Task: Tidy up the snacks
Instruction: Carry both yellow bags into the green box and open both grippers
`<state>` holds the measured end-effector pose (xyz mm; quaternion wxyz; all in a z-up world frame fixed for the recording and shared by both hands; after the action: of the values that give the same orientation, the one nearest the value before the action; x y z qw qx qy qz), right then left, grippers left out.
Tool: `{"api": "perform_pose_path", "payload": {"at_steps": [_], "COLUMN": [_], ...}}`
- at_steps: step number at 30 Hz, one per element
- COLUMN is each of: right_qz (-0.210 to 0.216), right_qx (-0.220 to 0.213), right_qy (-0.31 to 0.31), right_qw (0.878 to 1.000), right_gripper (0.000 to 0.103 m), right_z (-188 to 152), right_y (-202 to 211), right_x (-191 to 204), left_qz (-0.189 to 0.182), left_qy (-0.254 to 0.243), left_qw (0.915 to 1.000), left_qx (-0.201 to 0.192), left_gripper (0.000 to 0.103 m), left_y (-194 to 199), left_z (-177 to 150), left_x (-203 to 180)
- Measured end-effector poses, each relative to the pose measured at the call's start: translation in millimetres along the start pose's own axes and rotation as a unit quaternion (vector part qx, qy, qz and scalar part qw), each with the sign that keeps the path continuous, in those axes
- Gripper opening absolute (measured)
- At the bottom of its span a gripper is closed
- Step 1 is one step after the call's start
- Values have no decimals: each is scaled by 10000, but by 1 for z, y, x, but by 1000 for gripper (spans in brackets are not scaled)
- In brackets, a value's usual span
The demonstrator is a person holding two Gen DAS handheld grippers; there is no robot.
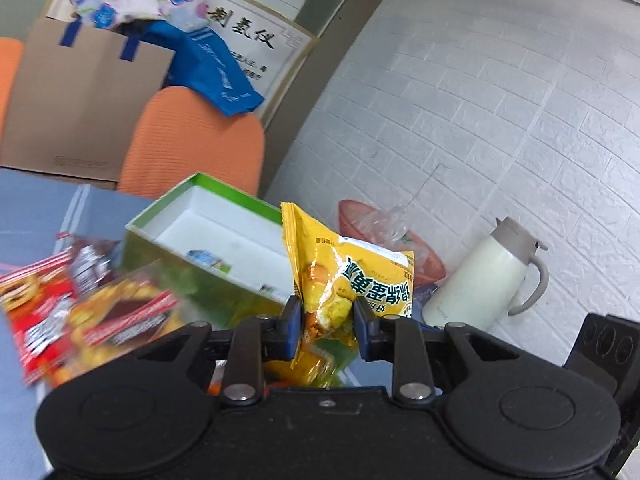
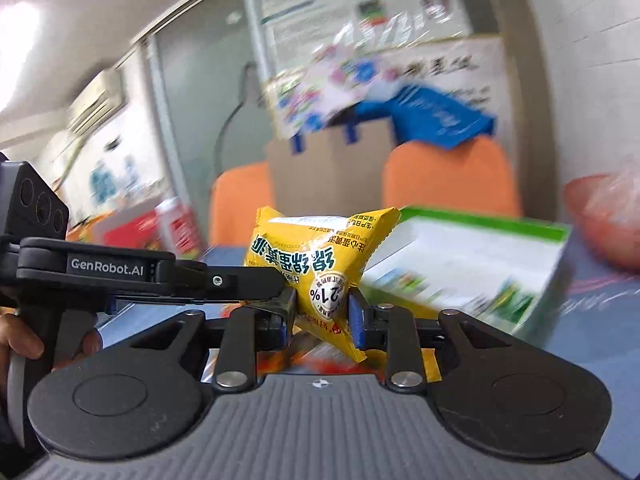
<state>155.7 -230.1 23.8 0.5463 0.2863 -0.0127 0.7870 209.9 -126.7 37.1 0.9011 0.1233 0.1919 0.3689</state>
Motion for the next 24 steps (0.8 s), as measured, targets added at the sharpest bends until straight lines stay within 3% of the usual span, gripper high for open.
{"api": "perform_pose_path", "payload": {"at_steps": [4, 11, 12, 13, 14, 15, 16, 24], "right_qz": [-299, -596, -606, -638, -737, -928, -1134, -657], "right_qx": [-243, -246, -289, -342, -381, -343, -253, -633], "right_qy": [-195, -570, -589, -569, -515, -425, -342, -27], "right_qw": [9991, 9963, 9960, 9957, 9952, 9942, 9926, 9958], "right_gripper": [49, 49, 52, 57, 71, 103, 103, 103], "right_z": [19, 24, 25, 24, 23, 19, 14, 9], "right_y": [-14, -38, -40, -44, -48, -54, -56, -4], "right_x": [-36, -88, -92, -95, -99, -105, -111, -78], "left_qz": [-47, 69, 177, 301, 534, 827, 993, 888], "left_qy": [-139, -75, -153, -242, -313, -369, -435, -565], "left_qw": [9998, 9990, 9985, 9975, 9958, 9935, 9923, 9944], "left_qx": [160, 438, 492, 586, 675, 694, 607, 114], "left_gripper": [24, 29, 51, 98, 103, 103, 103, 103], "left_y": [-46, -97, -102, -106, -107, -102, -94, -12], "left_z": [6, 7, 6, 3, -1, -7, -10, -17], "left_x": [-2, 5, 8, 11, 16, 22, 26, -4]}}
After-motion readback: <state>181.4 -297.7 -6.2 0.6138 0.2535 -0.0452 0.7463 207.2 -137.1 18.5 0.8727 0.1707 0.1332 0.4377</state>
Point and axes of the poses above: each gripper's, at about its wrist camera, not at the fingertips, and y roughly against the way its jaws point, x to its left, z to its top, the point moved 9 cm from there along -y, roughly the way its jaws point, and after that the axes turned 15 degrees about -y, right-handed, at the moved point
